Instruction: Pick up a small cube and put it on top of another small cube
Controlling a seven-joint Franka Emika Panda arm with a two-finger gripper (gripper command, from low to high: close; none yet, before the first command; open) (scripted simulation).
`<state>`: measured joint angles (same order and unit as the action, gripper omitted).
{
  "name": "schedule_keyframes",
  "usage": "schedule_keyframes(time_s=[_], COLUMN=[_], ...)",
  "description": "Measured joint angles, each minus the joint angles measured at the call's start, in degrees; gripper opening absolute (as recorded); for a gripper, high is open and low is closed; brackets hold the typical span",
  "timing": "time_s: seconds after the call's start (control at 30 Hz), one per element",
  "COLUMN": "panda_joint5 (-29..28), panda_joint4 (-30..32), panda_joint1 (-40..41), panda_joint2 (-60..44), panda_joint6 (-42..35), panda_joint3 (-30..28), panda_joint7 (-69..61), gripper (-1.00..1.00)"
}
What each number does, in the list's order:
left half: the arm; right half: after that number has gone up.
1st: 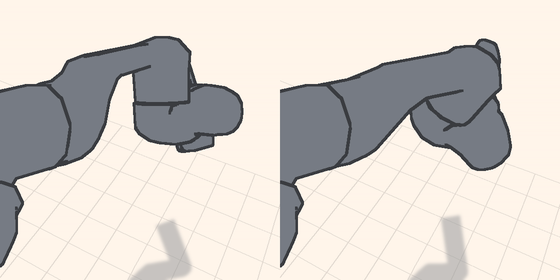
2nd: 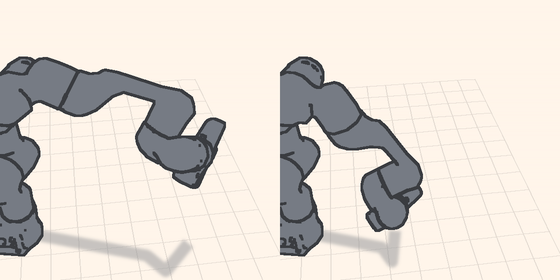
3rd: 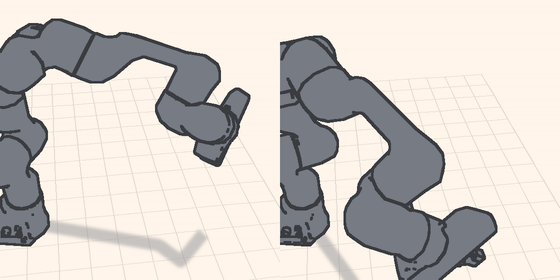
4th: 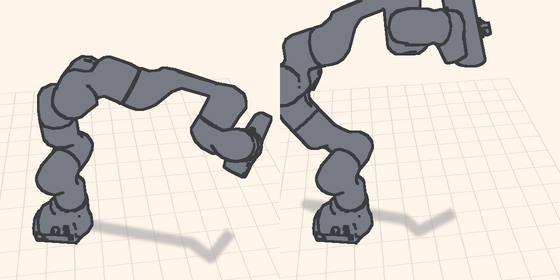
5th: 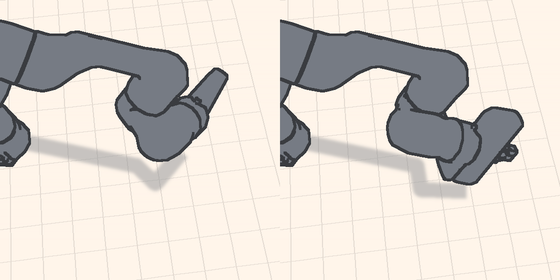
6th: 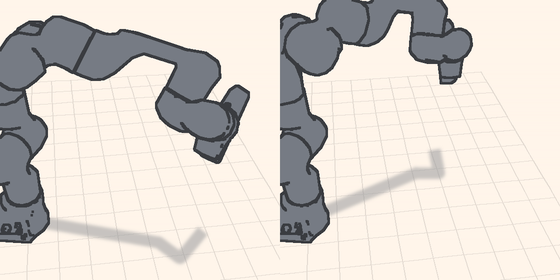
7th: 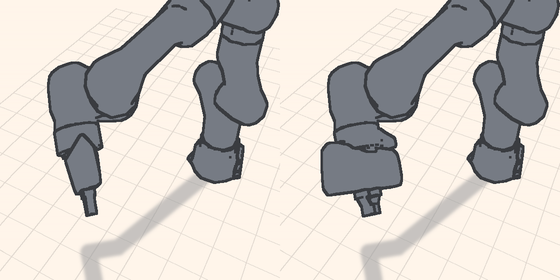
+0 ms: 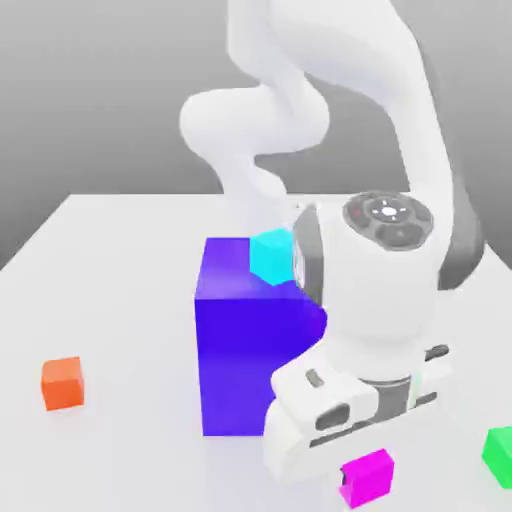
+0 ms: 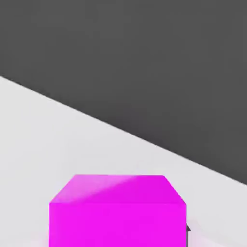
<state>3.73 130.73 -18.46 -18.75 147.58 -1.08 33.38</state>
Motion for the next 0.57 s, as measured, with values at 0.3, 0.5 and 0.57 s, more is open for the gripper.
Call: schedule_keyframes(time_s=[0.3, 0.5, 0.57], panda_joint5=[-4.5, -6.0, -6.0], panda_joint4=[-1.0, -1.6, -1.6], panda_joint1=[-12.5, -14.7, -14.7], panda_joint2=[3.2, -3.9, -3.9], panda_joint6=[-2.7, 4.2, 4.2], panda_joint3=[4.4, 4.0, 4.0], panda_joint7=[14.6, 17.0, 17.0], gripper=[-1.00, 1.00, 1.00])
